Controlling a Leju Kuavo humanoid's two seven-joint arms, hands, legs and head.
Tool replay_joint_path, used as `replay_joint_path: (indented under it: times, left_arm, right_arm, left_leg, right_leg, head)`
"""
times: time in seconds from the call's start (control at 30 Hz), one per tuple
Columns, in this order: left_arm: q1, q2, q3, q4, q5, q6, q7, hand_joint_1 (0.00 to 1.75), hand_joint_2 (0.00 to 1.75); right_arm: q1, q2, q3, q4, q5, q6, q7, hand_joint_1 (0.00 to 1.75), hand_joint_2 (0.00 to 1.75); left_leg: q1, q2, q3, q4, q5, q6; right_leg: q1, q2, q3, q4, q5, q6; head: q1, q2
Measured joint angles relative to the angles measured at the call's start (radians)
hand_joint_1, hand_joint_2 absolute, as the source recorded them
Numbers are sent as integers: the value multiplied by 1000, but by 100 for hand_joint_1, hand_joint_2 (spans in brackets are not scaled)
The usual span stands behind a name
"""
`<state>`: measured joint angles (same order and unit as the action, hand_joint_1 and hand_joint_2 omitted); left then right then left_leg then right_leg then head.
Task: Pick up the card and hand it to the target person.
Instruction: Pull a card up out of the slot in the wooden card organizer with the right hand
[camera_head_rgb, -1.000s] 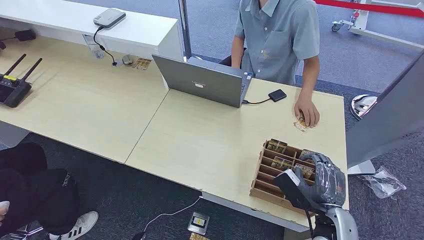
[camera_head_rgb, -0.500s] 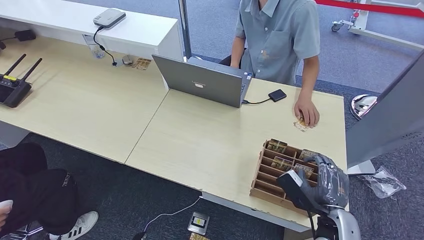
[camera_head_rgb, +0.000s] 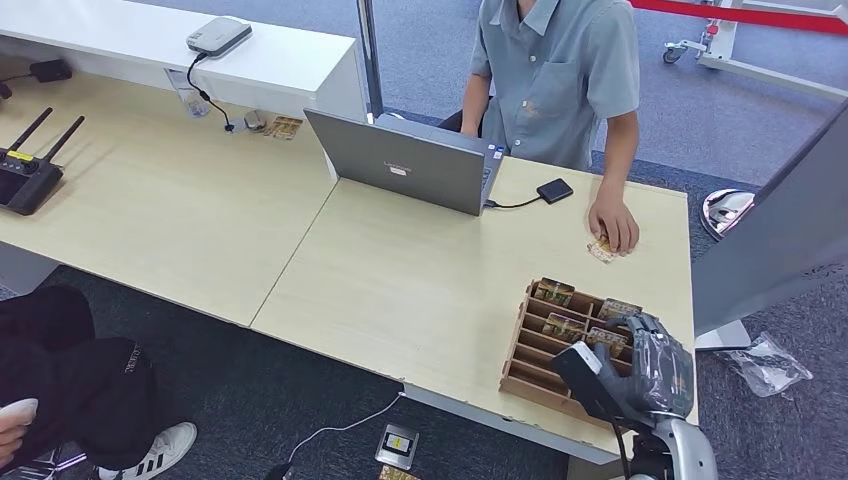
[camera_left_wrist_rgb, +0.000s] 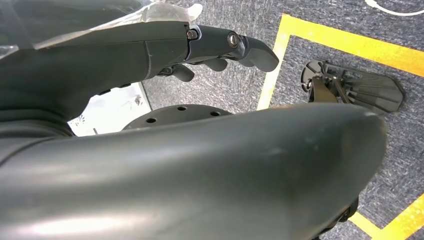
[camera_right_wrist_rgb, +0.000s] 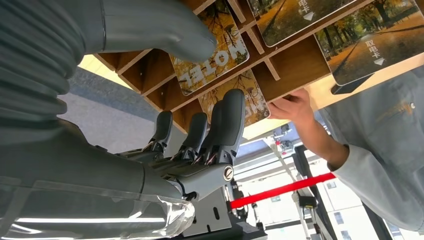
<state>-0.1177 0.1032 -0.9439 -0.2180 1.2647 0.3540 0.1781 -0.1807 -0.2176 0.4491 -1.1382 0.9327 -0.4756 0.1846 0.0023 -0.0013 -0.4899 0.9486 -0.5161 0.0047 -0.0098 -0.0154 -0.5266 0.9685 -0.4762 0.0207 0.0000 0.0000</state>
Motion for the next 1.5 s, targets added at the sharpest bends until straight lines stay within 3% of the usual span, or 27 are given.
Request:
replay_joint_path:
  times: [0.2, 0.6, 0.8, 1.1, 1.5]
  left_arm:
    - [0, 12, -12, 2, -13, -28, -5, 0, 0]
    - [-1, 9, -11, 5, -13, -28, -3, 0, 0]
    - [0, 6, -10, 5, -12, -24, -3, 0, 0]
    - [0, 4, -6, 6, -10, -21, -4, 0, 0]
    - [0, 4, -7, 5, -13, -23, -2, 0, 0]
  right_arm:
    - [16, -3, -31, 12, 8, -17, 7, 75, 175]
    - [16, -6, -51, 28, 12, -11, 8, 82, 175]
    - [20, -1, -49, 38, 22, -13, 3, 93, 175]
    - [19, 20, -34, 27, 62, -12, -5, 125, 175]
    - [17, 24, -36, 18, 87, -15, 4, 138, 175]
  left_leg:
    - [0, 0, 0, 0, 0, 0]
    - [0, -1, 0, 0, 0, 0]
    - [0, 0, 0, 0, 0, 0]
    - [0, 0, 0, 0, 0, 0]
    - [0, 1, 0, 0, 1, -1]
  right_leg:
    - [0, 1, 0, 0, 0, 0]
    - [0, -1, 0, 0, -1, 0]
    - [0, -1, 0, 0, 0, 0]
    - [0, 0, 0, 0, 0, 0]
    - [0, 1, 0, 0, 1, -1]
  head:
    - [0, 0]
    - [0, 0]
    - [0, 0]
    - [0, 0]
    - [0, 0]
